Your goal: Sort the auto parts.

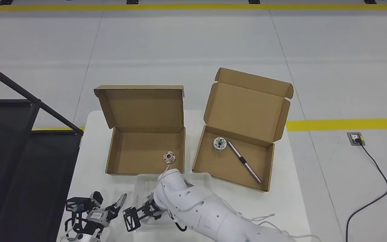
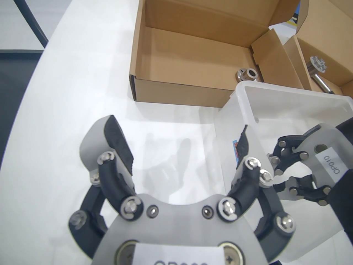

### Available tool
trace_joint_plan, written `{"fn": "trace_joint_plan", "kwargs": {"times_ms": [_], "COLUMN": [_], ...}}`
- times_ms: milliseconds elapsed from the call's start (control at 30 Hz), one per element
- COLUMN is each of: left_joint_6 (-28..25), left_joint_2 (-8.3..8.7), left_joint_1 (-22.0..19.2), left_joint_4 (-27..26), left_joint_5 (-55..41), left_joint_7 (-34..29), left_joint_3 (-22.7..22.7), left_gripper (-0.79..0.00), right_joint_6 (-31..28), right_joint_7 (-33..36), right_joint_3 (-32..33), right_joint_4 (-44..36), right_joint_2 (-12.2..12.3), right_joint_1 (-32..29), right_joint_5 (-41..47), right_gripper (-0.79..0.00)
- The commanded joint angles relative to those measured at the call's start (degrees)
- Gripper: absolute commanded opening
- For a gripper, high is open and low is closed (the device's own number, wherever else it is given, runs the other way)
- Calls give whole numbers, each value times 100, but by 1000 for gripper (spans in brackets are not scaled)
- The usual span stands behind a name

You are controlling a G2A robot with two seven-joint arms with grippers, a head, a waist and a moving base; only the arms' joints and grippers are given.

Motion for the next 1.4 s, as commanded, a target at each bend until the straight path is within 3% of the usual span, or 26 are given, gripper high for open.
{"fn": "trace_joint_plan", "kwargs": {"times_ms": [0,400,733,1033,1233,1367], "left_joint_6": [-5,18,45,71,91,91], "left_joint_2": [-1,-10,-20,-28,-32,-34], "left_joint_1": [2,-13,-52,-85,-107,-114], "left_joint_4": [-5,-21,-16,-27,-43,-46], "left_joint_5": [9,48,73,114,142,151], "left_joint_7": [-4,-34,-77,-107,-139,-150], "left_joint_3": [0,5,33,61,77,79], "left_gripper": [0,0,0,0,0,0], "right_joint_6": [9,157,396,436,818,763], "right_joint_7": [-33,-223,-614,-1382,-1974,-2514], "right_joint_3": [4,103,339,659,1183,1748], "right_joint_4": [55,180,-103,-849,-1708,-2478], "right_joint_2": [-19,20,360,928,1462,1917], "right_joint_1": [17,85,36,-163,-500,-836], "right_joint_5": [-21,-162,-348,-747,-1023,-1269], "right_gripper": [-785,-785,-785,-785,-785,-785]}}
